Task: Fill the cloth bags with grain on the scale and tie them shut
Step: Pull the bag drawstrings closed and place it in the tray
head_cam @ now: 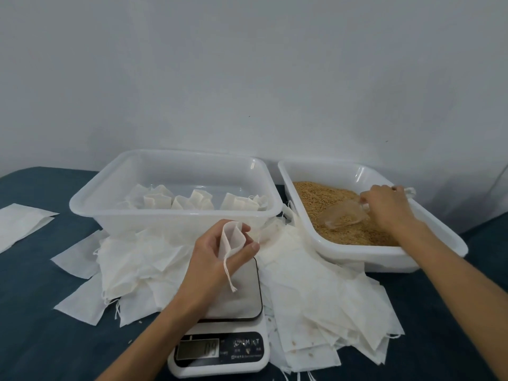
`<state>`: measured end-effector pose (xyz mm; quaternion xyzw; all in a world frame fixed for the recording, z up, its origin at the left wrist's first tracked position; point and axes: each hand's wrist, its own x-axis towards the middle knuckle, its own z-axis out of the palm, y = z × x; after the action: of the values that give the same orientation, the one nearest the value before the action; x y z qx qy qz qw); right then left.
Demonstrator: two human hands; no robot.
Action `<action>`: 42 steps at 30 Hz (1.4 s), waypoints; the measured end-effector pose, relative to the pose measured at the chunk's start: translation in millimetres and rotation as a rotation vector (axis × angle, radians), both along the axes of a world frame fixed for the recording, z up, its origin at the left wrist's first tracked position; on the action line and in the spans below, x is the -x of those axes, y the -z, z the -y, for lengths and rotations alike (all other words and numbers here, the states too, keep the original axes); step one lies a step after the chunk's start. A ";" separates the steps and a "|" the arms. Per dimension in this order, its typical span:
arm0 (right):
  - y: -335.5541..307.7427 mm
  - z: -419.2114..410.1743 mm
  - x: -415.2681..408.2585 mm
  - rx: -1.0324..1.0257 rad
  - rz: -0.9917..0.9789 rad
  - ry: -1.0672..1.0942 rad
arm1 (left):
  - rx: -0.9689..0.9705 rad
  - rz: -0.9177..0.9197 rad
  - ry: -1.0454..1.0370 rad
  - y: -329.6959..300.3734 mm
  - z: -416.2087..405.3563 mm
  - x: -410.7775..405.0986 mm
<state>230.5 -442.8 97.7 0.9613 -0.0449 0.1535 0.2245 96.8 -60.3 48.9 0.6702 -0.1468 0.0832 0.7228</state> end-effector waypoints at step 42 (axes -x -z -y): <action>-57.9 -125.1 89.2 -0.807 -0.243 -0.696 | -0.065 -0.080 -0.009 4.1 -3.7 -6.1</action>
<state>141.4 -317.7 155.5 0.9400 0.2466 0.0771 -0.2226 102.9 -56.6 44.8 0.6967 -0.1171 0.0548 0.7056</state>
